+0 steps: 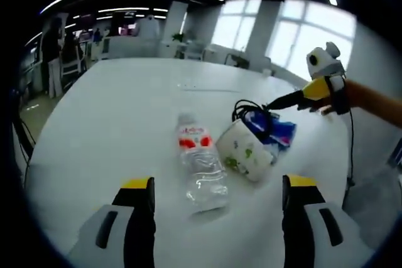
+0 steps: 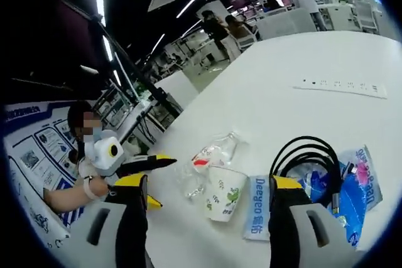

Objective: Arrange the tabletop items into an orderly group along one side of the table until the central work area is clear of visible clutter.

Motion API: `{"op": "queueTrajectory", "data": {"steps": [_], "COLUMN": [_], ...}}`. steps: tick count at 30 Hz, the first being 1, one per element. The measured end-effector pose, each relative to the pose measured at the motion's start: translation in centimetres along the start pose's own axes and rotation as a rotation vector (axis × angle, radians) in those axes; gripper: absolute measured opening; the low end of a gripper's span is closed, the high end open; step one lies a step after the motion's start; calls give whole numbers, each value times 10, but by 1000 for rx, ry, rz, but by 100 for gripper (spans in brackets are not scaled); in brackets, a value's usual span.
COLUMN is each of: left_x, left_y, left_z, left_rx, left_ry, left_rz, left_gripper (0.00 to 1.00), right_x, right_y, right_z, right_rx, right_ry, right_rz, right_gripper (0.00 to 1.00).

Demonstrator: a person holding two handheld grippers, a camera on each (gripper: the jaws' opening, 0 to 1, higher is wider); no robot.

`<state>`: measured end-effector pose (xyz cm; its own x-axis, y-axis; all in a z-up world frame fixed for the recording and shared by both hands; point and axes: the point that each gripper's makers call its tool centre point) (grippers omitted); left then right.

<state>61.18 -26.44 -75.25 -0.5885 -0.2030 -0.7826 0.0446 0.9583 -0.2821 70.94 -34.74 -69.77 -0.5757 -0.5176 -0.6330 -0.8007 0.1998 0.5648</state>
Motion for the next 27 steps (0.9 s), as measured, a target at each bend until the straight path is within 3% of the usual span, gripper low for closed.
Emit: {"op": "queueTrajectory", "data": {"steps": [10, 13, 14, 18, 23, 27], "left_x": [0, 0, 0, -1, -2, -1], "left_y": [5, 7, 7, 8, 9, 10], "left_z": [6, 8, 8, 9, 14, 19], "left_rx": [-22, -27, -29, -33, -38, -46], "left_ry": [32, 45, 48, 49, 65, 95], "left_rz": [12, 6, 8, 8, 6, 32], "left_gripper": [77, 74, 74, 72, 71, 70], "right_x": [-20, -27, -26, -36, -37, -38], "right_y": [4, 8, 5, 4, -3, -14], "right_z": [23, 33, 36, 47, 60, 68], "right_rx": [-81, -123, -109, -139, -147, -111], "right_ry": [22, 24, 39, 21, 57, 57], "right_rz": [158, 247, 295, 333, 420, 472], "right_gripper": [74, 73, 72, 72, 71, 63]}}
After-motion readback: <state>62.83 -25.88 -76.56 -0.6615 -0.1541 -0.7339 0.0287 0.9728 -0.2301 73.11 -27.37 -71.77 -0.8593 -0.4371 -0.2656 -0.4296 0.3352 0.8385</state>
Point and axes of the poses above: the point that each gripper's makers call its tool centre point, and the gripper's own axes: z roughly forward along the fingers, y roughly to its left, x roughly out of its underside, and after that the axes turned 4 degrees about y, right-handed
